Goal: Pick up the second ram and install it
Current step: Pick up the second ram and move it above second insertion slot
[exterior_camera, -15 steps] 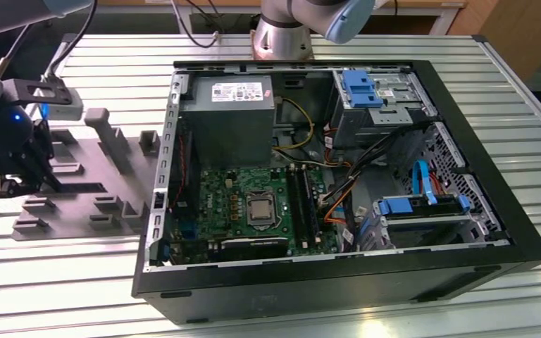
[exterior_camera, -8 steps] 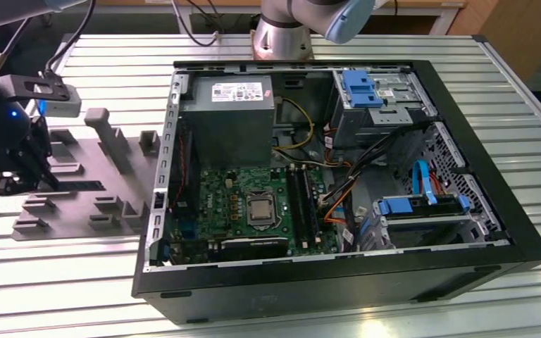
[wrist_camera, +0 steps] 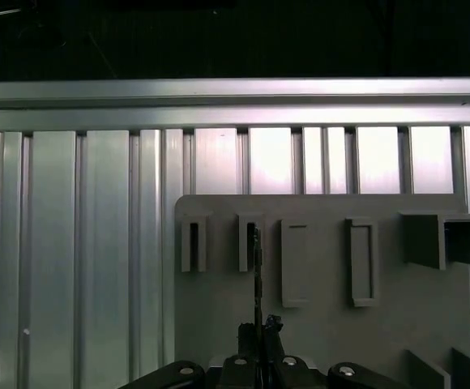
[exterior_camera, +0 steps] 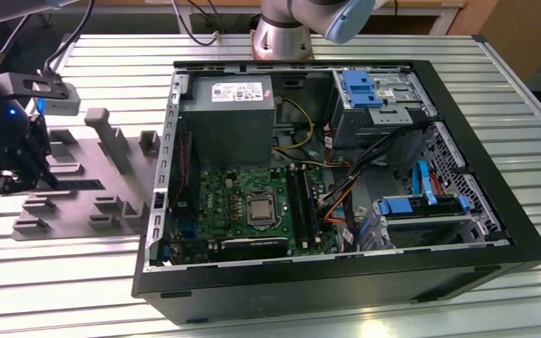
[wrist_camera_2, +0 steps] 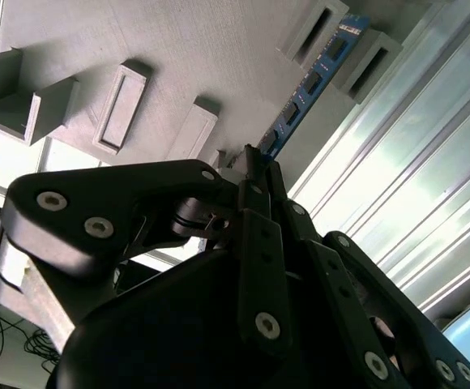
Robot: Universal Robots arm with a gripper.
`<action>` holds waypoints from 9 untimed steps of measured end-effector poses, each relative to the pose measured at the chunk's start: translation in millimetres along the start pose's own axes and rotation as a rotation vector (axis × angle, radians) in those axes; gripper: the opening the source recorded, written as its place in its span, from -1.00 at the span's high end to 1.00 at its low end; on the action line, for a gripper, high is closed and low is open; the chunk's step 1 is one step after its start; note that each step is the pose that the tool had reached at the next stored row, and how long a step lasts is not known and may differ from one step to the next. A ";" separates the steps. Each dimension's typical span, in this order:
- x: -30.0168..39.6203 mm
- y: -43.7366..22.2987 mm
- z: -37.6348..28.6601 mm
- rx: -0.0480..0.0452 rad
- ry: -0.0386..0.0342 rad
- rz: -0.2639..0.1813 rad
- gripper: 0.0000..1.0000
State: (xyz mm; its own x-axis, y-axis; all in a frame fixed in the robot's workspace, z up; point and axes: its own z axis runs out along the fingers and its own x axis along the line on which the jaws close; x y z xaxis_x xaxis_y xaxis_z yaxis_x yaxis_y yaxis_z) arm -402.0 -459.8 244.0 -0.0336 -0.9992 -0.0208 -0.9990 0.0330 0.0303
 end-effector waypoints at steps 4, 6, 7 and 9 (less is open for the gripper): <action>-0.1 0.0 -1.4 0.0000 0.0000 0.000 0.72; 0.0 0.1 -2.0 0.0001 -0.0001 0.000 0.72; -0.1 0.1 -2.2 0.0001 -0.0001 0.000 0.72; -0.1 0.1 -2.7 0.0000 0.0000 0.000 0.72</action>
State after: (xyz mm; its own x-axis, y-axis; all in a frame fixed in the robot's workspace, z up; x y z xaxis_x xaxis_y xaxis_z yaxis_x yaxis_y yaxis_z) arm -402.0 -459.8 246.7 -0.0336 -0.9992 -0.0208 -0.9990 0.0330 0.0304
